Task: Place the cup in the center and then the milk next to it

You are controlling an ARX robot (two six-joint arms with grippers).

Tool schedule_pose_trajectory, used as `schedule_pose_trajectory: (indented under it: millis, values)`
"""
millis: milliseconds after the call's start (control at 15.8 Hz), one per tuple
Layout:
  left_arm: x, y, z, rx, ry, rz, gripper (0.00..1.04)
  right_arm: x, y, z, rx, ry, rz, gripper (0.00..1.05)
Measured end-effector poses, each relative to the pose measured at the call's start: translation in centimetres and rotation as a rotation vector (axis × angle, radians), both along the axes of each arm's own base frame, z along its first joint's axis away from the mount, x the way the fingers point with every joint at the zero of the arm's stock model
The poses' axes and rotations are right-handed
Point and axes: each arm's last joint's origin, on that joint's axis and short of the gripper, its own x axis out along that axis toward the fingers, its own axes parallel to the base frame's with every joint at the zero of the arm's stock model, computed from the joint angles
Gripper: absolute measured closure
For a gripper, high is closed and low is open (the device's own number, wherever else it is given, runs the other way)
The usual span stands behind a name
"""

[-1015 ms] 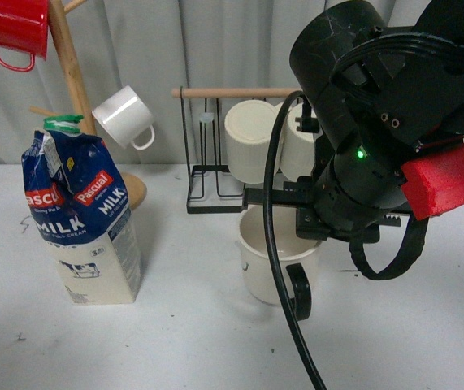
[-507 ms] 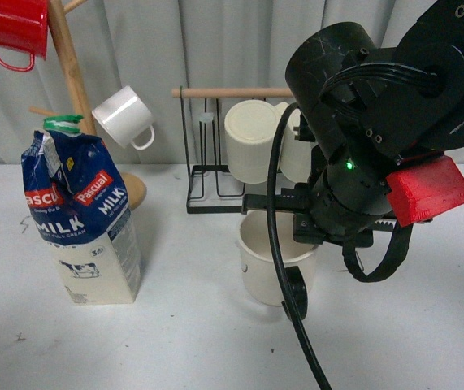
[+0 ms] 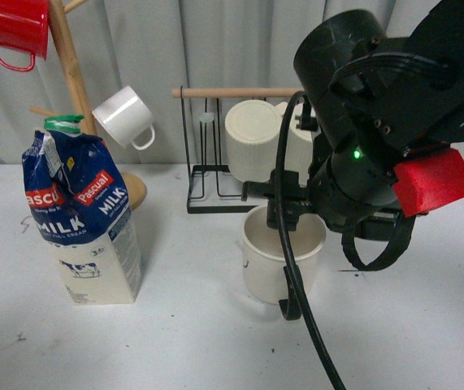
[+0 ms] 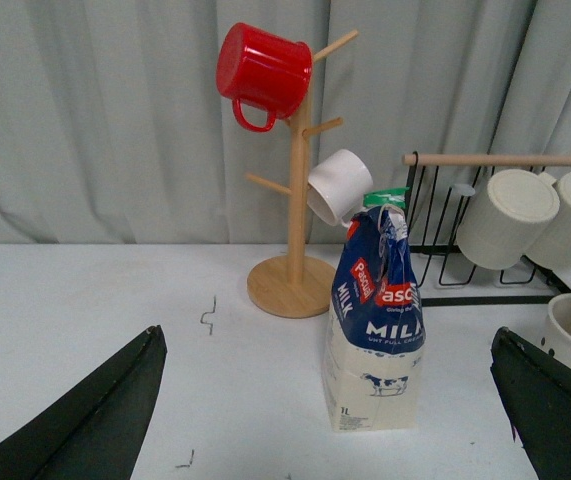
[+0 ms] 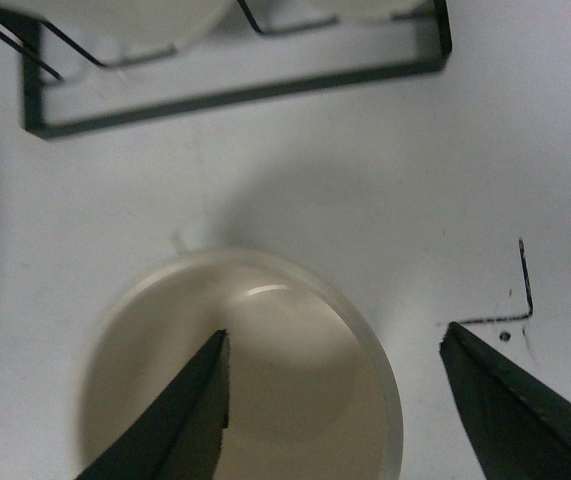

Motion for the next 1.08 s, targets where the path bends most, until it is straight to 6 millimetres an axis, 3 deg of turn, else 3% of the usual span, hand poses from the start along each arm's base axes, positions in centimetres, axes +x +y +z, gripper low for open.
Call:
schedule_pose_trajectory:
  millis: [127, 254, 381, 444, 634, 761, 825, 888, 1078]
  values:
    - [0.0, 0.0, 0.0, 0.000, 0.000, 0.000, 0.07, -0.8, -0.9, 3.2, 0.082, -0.109, 0.022, 0.22]
    - [0.0, 0.0, 0.0, 0.000, 0.000, 0.000, 0.07, -2.4, -2.2, 7.6, 0.183, -0.261, 0.045, 0.04]
    - [0.0, 0.0, 0.0, 0.000, 0.000, 0.000, 0.07, -5.1, -3.5, 11.4, 0.219, -0.538, 0.071, 0.11]
    - [0.0, 0.0, 0.0, 0.000, 0.000, 0.000, 0.07, -7.4, -5.2, 12.1, 0.105, -0.762, -0.013, 0.24]
    - [0.0, 0.0, 0.0, 0.000, 0.000, 0.000, 0.07, -15.6, -12.9, 10.1, -0.109, -0.944, -0.084, 0.61]
    - [0.0, 0.0, 0.0, 0.000, 0.000, 0.000, 0.07, -21.4, -16.6, 5.7, -0.141, -0.879, -0.059, 0.84]
    - [0.0, 0.0, 0.0, 0.000, 0.000, 0.000, 0.07, -23.6, -17.0, 3.6, -0.150, -0.902, -0.074, 0.99]
    - [0.0, 0.0, 0.0, 0.000, -0.001, -0.001, 0.07, -24.5, -16.9, 2.8, -0.146, -0.859, -0.041, 1.02]
    - [0.0, 0.0, 0.0, 0.000, 0.000, 0.000, 0.07, -25.7, -16.9, 3.7, -0.146, -0.920, -0.043, 1.03]
